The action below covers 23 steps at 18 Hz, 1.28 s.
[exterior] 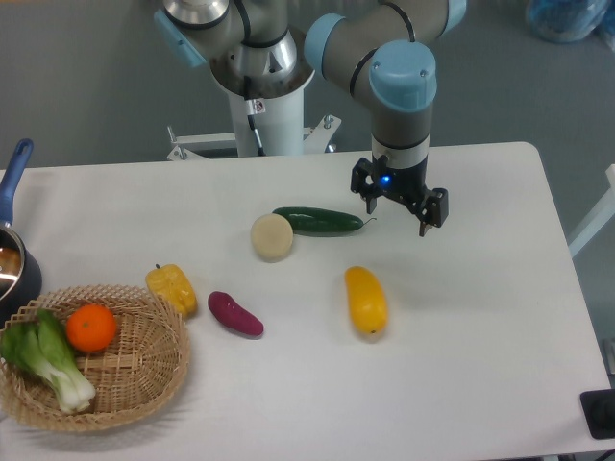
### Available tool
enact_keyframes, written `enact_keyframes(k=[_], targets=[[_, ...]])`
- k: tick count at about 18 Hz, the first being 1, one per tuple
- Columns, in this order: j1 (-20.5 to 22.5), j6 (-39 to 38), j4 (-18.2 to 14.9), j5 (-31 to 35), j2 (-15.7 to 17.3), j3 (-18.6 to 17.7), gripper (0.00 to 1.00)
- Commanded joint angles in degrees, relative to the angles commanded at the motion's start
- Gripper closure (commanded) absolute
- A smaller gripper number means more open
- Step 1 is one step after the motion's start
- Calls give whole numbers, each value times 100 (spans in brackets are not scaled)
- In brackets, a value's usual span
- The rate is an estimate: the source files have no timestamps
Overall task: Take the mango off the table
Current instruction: 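Open the gripper and move it toward the yellow mango, then lower the open gripper over the yellow mango and close on it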
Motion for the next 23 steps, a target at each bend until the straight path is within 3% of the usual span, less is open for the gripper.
enact_keyframes(k=[8, 11, 15, 20, 23], targets=[[61, -26, 26, -456, -17, -53, 0], [44, -560, 35, -475, -61, -44, 0], [0, -729, 79, -475, -263, 61, 0], [-79, -1773, 79, -475, -369, 193, 0], [-149, -2485, 88, -483, -737, 526, 0]])
